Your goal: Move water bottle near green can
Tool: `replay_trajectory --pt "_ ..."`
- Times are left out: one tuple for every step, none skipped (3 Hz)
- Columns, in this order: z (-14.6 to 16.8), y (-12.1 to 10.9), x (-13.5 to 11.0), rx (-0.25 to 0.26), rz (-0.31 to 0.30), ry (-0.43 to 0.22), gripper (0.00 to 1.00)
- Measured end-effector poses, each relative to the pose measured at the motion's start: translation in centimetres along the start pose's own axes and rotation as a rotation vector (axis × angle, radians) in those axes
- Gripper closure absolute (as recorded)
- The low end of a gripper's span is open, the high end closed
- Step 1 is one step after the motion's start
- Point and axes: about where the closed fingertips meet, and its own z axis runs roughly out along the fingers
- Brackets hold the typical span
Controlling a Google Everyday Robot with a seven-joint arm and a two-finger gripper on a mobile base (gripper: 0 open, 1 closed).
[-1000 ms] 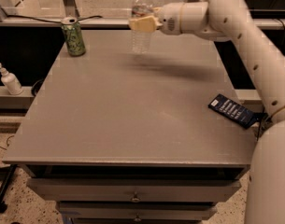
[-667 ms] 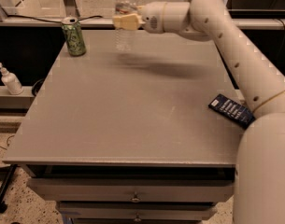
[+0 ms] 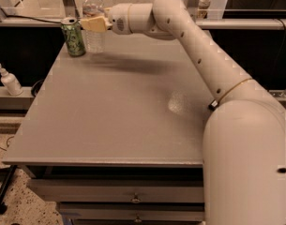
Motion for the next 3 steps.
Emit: replay_trajectory --pt "3.3 0.6 1.2 -0.03 0.002 0.017 1.0" --pt "4.6 0.4 2.4 -0.035 0.003 0.04 1.0" --pt "5.0 0.1 3.3 -0.032 0.008 0.057 1.0"
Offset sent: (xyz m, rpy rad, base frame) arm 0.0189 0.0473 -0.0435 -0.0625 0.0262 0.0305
